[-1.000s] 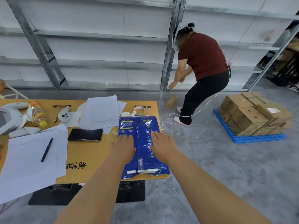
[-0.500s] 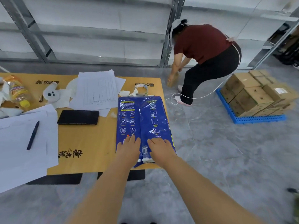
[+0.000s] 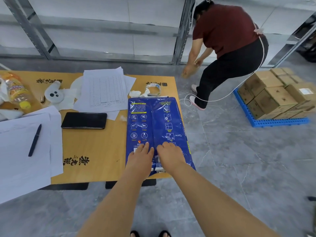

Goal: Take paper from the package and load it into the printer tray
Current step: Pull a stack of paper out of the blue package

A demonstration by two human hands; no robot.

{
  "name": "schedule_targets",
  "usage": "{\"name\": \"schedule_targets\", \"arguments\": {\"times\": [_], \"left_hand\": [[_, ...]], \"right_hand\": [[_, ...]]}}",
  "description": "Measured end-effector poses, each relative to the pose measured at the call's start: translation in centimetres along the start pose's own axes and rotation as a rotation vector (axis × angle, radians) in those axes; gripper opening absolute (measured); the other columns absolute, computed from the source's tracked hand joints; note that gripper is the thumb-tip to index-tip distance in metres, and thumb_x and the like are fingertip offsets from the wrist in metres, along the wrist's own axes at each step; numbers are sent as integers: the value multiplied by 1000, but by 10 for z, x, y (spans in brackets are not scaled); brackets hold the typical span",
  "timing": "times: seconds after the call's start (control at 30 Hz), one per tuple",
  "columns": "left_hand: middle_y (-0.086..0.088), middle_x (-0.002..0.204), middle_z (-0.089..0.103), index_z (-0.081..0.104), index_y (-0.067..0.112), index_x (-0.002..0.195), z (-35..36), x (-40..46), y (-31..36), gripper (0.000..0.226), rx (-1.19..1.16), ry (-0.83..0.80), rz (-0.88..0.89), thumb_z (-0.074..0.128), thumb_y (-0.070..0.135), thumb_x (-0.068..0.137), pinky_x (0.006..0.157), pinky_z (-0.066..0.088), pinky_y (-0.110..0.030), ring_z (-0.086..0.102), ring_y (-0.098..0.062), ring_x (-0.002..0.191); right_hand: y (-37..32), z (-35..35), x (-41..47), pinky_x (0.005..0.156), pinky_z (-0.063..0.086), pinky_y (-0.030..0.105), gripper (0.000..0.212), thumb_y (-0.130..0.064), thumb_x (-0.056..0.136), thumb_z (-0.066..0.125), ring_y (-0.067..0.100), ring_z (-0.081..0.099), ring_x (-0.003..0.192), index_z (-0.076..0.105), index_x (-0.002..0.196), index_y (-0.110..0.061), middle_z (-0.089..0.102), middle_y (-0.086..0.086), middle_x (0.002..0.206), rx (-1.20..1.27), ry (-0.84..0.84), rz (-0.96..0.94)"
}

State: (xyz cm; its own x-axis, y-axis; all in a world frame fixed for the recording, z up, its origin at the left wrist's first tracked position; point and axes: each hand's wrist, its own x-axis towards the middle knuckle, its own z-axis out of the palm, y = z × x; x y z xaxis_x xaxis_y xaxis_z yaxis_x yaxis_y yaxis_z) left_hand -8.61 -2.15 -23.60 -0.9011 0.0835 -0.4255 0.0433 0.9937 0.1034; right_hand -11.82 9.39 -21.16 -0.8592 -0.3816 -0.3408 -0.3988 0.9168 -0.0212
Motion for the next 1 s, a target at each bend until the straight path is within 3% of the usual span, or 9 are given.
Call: {"name": "schedule_targets", "arguments": {"times": [0.33, 0.63, 0.8, 1.0], "left_hand": [[-1, 162, 7, 11, 21, 151, 0, -2, -1, 66, -26, -4, 6, 49, 24, 97, 117, 25, -45, 6, -23, 149], [-4, 162, 4, 10, 19, 150, -2, -7, -1, 79, -3, -40, 26, 58, 37, 90, 117, 24, -46, 5, -25, 149], [-9, 160, 8, 12, 16, 149, 0, -9, 4, 86, 88, 2, 21, 67, 29, 84, 115, 28, -48, 8, -29, 148], [-15, 160, 6, 6, 13, 151, 4, -17, 8, 82, 130, 64, 51, 60, 20, 89, 116, 26, -48, 8, -32, 148]], "right_hand": [[7, -4, -22, 93, 45, 43, 33, -6, 90, 56, 30, 54, 109, 53, 123, -7, 57, 13, 119, -64, -81, -127], [2, 16, -66, 83, 49, 43, 27, 1, 88, 47, 38, 59, 105, 62, 111, 2, 61, 20, 116, -53, -432, -168], [2, 20, -65, 86, 47, 41, 31, -18, 95, 44, 33, 55, 106, 61, 114, -1, 56, 16, 120, 88, -241, -99], [9, 21, -62, 105, 38, 46, 36, -8, 89, 55, 35, 39, 133, 53, 124, -6, 28, 16, 153, 97, 4, -52]]}}
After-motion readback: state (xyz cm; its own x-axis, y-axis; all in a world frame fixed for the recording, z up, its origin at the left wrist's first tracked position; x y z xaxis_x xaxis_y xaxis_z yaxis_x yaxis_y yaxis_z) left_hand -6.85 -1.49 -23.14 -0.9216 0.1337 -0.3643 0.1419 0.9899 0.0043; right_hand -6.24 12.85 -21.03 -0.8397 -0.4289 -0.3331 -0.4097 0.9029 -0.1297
